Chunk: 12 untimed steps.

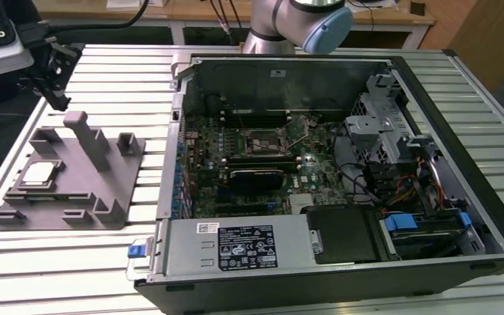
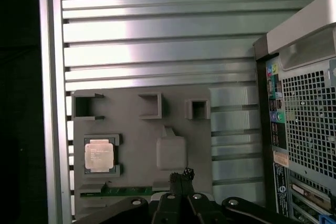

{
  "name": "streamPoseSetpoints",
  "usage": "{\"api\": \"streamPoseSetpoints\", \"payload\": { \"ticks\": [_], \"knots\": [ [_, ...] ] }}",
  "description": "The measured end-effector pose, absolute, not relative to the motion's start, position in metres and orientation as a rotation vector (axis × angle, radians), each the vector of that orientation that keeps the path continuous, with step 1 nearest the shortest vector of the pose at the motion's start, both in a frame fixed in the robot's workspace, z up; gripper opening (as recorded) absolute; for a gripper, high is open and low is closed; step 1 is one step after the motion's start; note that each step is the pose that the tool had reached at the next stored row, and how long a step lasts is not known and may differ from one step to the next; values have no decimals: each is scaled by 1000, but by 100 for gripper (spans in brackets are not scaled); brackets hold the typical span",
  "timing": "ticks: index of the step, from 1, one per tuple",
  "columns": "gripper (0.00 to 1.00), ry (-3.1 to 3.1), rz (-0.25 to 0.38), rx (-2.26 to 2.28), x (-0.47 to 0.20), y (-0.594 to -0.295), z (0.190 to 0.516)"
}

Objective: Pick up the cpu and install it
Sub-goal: 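Reach for the cpu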

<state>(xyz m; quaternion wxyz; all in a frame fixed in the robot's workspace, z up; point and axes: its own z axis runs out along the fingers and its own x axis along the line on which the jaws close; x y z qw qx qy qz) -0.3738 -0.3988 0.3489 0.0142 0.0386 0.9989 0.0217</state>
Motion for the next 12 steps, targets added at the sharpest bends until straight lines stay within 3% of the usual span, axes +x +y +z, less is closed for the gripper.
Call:
{"api": "streamPoseSetpoints", "payload": {
  "ticks": [12],
  "knots": [
    [11,3110,68,120,-391,-399,340]
  ]
}}
